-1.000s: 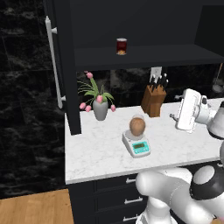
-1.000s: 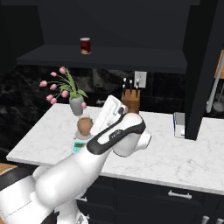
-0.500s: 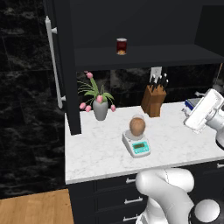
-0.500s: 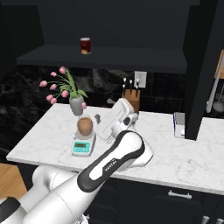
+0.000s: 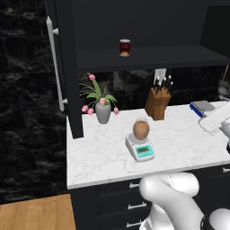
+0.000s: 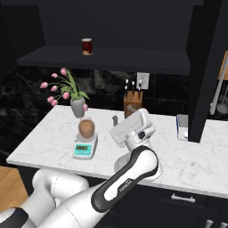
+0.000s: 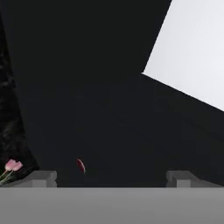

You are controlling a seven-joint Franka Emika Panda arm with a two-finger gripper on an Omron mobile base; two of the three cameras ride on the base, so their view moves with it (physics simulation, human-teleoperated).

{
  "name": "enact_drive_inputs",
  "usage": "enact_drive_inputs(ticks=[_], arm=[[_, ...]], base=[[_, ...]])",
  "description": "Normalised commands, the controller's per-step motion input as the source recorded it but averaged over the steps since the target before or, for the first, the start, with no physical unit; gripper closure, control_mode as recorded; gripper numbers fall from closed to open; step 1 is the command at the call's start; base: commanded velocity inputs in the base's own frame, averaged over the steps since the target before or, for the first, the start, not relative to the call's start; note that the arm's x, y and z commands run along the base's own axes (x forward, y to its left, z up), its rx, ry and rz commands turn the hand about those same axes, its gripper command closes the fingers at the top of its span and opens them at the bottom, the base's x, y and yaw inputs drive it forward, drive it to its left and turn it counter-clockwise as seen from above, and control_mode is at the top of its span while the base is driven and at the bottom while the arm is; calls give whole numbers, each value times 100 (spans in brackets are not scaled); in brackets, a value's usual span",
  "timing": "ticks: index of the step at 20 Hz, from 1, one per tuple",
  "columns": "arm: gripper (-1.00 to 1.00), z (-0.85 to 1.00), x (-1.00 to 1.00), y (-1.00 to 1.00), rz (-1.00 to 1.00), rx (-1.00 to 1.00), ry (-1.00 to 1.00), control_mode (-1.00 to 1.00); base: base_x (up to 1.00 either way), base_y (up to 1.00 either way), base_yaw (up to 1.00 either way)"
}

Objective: Pick the honey bottle and place it on the digital scale for weighing, and close the cabinet.

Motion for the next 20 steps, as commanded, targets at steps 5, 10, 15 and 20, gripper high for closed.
enact_drive_inputs(ticks=[5, 10, 15, 20], arm=[[-100, 0, 0, -82, -5, 4, -7, -100], [-100, 0, 0, -92, -3, 4, -4, -100], [-100, 1, 0, -89, -4, 4, -5, -100], [-100, 9, 2, -66, -15, 0, -1, -100]], base=[[0, 0, 0], [0, 0, 0], [0, 0, 0], [0, 0, 0]])
